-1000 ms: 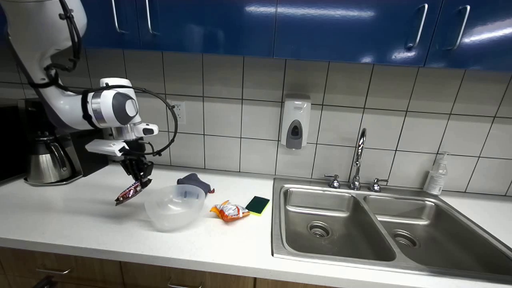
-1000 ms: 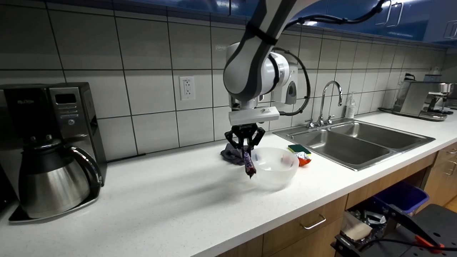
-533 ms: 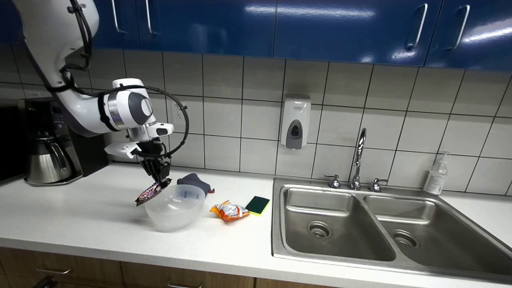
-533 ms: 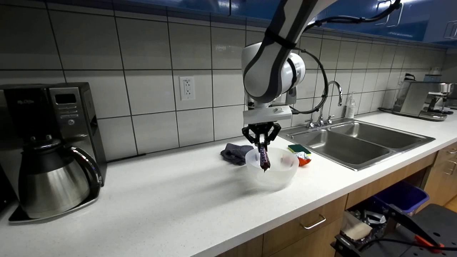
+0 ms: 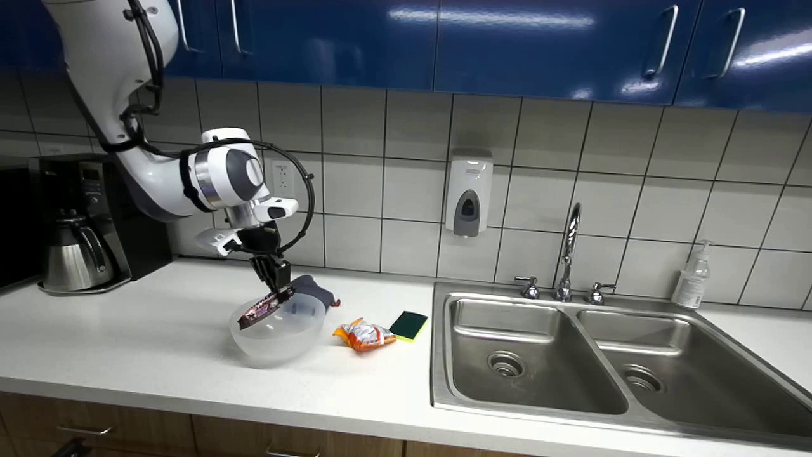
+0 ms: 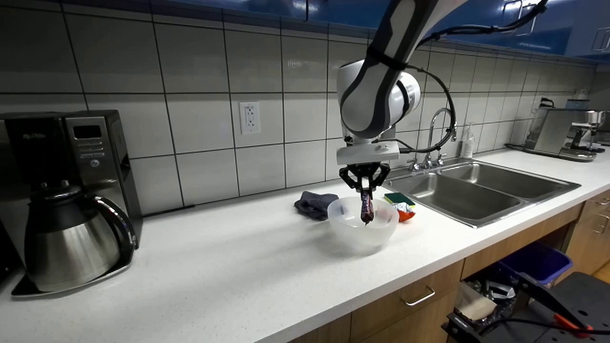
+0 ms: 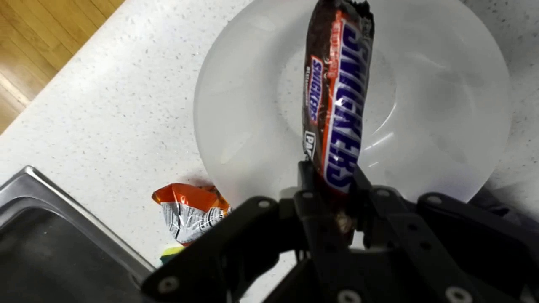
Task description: Put the candy bar into the bowl
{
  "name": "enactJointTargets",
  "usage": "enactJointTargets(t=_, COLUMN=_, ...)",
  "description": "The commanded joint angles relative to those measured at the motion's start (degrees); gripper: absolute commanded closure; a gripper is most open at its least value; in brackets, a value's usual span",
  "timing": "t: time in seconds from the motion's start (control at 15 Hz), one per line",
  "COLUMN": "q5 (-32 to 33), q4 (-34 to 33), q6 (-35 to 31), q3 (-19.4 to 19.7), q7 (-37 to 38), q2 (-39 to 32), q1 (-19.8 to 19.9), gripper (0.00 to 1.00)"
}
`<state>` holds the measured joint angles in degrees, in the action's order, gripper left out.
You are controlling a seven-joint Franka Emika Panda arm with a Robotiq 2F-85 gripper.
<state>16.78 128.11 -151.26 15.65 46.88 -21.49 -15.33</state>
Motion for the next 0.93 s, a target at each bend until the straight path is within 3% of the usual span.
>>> enactJointTargets(t=0.0, q5=1.39, q4=-1.01, q6=-1.61, q3=-0.38, q7=1.48, q2=-1.90, q1=1.95, gripper=0.95)
enactJointTargets(t=0.73, q5=-4.21, q4=-7.30, q6=-6.44, q3=-1.67, q7=-3.27, q2=-13.65, q1=3.73, gripper=0.95)
enactJointTargets(t=0.87, q5=-5.54, q4=-8.20, q6=-6.32, q3=-1.68, q7=-3.82, q2=-14.88, q1=3.58, gripper=0.53)
